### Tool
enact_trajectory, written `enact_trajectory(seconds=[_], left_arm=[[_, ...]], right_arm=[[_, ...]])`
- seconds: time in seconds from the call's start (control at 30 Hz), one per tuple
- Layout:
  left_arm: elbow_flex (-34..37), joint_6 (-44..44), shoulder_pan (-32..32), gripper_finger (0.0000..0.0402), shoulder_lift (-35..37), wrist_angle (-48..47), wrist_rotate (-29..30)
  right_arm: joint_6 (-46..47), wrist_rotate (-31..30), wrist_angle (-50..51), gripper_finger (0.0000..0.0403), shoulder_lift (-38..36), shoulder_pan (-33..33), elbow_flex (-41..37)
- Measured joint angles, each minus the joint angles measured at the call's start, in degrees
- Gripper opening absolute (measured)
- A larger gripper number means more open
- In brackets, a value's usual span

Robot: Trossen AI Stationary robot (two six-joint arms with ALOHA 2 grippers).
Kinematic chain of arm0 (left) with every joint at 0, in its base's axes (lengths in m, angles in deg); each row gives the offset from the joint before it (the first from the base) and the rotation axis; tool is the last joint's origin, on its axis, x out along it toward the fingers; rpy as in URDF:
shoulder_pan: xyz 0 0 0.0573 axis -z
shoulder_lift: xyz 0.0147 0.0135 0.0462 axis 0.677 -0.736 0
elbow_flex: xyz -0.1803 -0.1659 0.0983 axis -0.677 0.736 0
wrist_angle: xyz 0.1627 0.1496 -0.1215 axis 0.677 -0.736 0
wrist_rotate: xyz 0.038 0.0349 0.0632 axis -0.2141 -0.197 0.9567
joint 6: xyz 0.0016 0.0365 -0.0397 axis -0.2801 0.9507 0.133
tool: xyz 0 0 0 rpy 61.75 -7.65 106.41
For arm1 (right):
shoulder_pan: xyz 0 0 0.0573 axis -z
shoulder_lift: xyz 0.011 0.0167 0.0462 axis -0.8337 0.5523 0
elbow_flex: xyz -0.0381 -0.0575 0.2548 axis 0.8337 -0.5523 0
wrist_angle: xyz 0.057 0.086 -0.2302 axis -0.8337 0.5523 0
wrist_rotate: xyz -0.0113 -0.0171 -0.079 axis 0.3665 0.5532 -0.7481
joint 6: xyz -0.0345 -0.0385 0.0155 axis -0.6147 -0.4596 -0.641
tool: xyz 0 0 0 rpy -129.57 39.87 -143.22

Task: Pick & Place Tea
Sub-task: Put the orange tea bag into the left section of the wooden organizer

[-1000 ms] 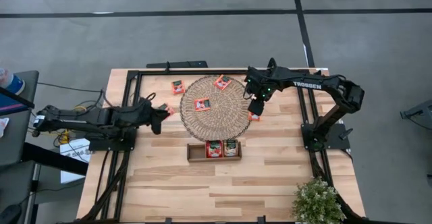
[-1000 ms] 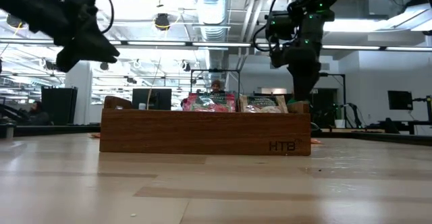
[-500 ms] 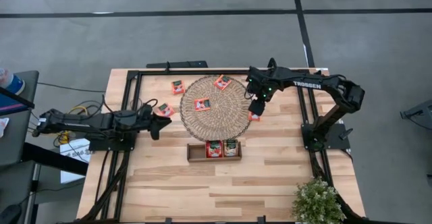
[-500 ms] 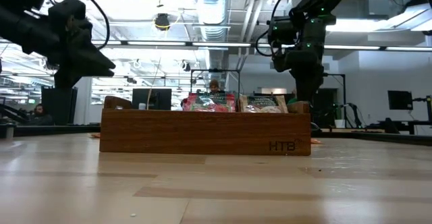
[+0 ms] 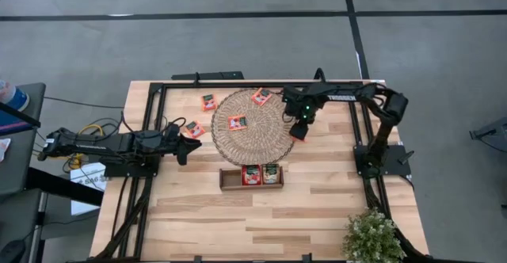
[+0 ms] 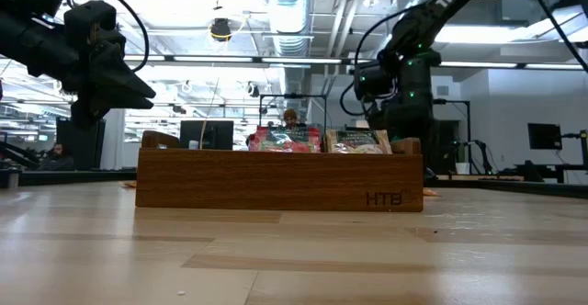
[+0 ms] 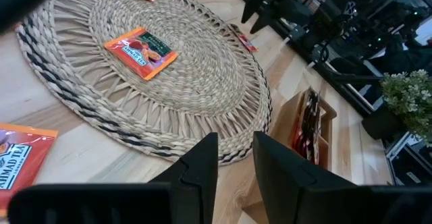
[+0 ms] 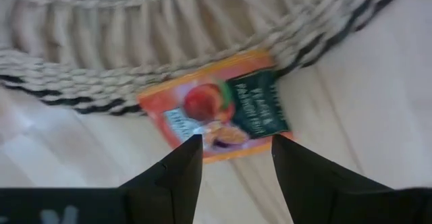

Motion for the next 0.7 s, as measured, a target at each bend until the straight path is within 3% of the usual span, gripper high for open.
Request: enact_trajectory(seconds=[0.7], left_arm=[[0.0, -0.4, 0.0, 0.0086, 0.0, -0.8, 0.1]], right_arm=[[-5.7, -5.4, -1.7, 0.0155, 2.6, 1.4, 1.9]])
